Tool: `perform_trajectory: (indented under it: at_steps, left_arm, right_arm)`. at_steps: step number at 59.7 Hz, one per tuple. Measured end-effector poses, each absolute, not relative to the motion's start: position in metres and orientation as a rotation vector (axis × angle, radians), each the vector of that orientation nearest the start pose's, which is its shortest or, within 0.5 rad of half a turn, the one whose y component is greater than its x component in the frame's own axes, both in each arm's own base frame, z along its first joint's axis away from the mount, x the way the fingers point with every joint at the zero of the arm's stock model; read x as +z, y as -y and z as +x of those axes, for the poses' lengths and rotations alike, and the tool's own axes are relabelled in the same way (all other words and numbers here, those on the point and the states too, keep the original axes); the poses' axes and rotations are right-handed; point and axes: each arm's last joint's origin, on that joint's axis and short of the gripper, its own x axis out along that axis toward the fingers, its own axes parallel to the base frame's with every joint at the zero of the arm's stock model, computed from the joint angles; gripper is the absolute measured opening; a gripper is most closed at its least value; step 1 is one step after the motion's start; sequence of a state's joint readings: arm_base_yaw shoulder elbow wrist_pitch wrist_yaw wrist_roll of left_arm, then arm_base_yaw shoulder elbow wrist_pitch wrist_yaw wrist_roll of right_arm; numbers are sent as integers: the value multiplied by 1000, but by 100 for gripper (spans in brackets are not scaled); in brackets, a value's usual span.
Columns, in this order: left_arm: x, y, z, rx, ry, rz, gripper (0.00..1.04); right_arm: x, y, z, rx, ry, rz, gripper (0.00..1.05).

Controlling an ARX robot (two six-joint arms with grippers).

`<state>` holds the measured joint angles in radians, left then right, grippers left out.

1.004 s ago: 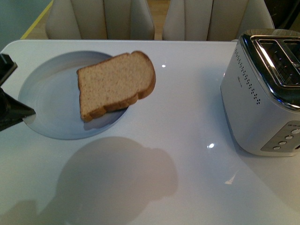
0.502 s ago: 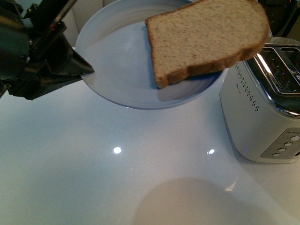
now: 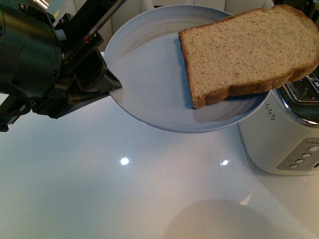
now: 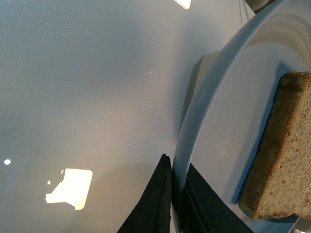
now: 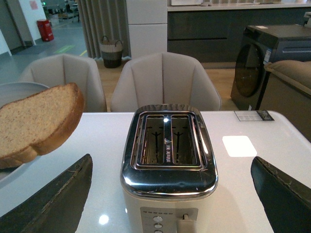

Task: Left arm holds plate, right arm toasts bread

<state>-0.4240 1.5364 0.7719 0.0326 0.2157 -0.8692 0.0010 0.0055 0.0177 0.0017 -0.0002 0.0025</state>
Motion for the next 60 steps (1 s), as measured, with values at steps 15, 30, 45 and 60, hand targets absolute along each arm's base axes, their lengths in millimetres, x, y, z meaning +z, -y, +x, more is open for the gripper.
perform_trajectory:
  at_steps: [15, 30, 45, 60]
  left_arm:
    - [177, 129, 272, -247, -951, -724, 3]
    - [177, 129, 272, -246, -950, -723, 3]
    - [177, 130, 272, -246, -949, -723, 3]
    - [177, 130, 272, -244, -950, -726, 3]
  right_arm:
    - [169, 0, 97, 1, 14, 2, 96]
    - [169, 0, 97, 1, 14, 2, 96]
    - [169, 7, 107, -153, -303, 313, 96]
    - [198, 4, 138, -44, -254, 455, 96]
